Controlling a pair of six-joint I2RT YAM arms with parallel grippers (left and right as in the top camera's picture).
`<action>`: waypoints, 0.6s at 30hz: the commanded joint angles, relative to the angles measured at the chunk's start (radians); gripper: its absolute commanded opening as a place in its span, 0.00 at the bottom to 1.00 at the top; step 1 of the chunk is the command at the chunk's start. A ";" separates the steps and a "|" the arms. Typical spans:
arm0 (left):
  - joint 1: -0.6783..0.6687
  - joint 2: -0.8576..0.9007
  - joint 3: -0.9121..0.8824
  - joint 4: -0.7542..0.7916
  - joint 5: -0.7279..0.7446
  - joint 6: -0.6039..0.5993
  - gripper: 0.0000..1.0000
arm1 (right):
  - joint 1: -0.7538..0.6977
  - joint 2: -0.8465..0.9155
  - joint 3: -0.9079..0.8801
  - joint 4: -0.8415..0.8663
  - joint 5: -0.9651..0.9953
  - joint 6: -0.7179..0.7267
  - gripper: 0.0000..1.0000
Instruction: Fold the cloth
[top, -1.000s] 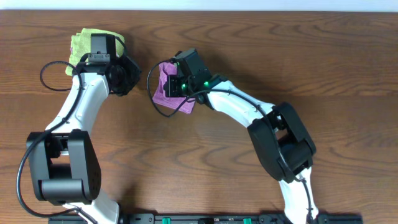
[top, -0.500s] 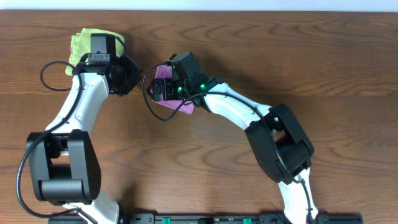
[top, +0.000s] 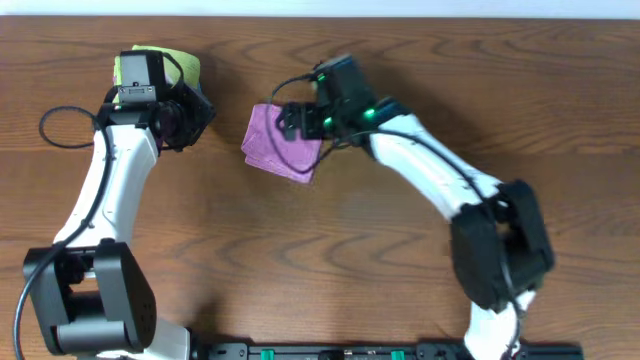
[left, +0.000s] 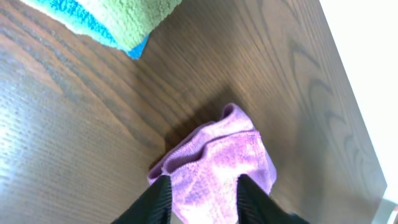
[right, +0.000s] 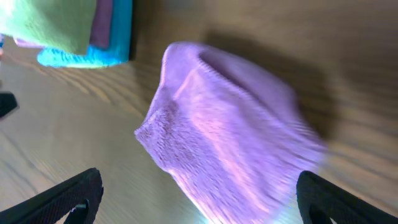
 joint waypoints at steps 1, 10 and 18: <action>0.007 -0.024 0.022 -0.029 0.009 0.014 0.45 | -0.049 -0.089 0.016 -0.065 0.020 -0.098 0.99; 0.005 -0.042 0.022 -0.157 0.031 0.009 0.53 | -0.132 -0.356 -0.012 -0.534 0.135 -0.409 0.99; -0.027 -0.044 0.014 -0.241 0.057 -0.016 0.52 | -0.290 -0.901 -0.503 -0.517 0.129 -0.410 0.99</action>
